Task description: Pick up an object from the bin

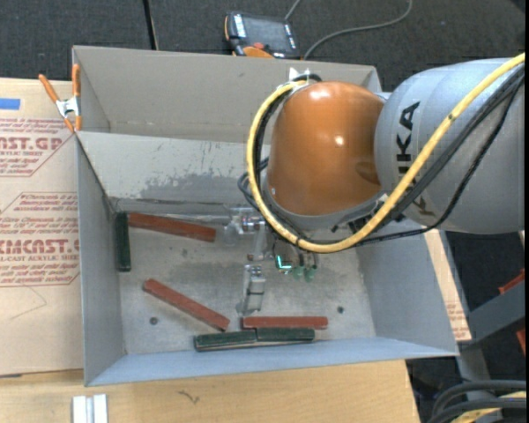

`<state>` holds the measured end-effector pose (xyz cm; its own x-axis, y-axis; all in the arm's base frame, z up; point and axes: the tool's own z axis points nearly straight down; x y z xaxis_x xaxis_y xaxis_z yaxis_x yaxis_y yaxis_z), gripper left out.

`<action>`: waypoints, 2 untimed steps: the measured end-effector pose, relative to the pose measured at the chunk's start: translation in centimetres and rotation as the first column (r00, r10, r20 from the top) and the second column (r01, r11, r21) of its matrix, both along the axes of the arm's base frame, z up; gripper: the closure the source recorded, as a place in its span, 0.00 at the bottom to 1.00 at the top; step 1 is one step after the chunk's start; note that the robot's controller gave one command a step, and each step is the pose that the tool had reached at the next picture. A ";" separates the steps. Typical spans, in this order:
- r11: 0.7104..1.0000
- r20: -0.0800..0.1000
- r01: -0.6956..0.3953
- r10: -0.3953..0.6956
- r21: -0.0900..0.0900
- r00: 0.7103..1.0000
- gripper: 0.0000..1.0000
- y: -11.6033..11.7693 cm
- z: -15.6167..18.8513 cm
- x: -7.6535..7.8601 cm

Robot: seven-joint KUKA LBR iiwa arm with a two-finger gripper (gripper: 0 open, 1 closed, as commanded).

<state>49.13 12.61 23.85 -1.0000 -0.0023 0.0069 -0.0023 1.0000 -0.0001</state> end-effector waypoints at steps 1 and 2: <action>1.000 0.008 0.002 -0.002 0.001 1.000 1.00 -0.1 0.4 0.2; 1.000 -0.001 0.023 -0.023 0.000 1.000 1.00 2.3 -7.1 -1.0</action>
Offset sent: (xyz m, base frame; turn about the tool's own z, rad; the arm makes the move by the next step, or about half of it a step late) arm 0.0000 0.0000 0.0000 0.0000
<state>48.13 14.93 16.77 -0.9998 0.0202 0.0077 0.0202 0.9998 -0.0004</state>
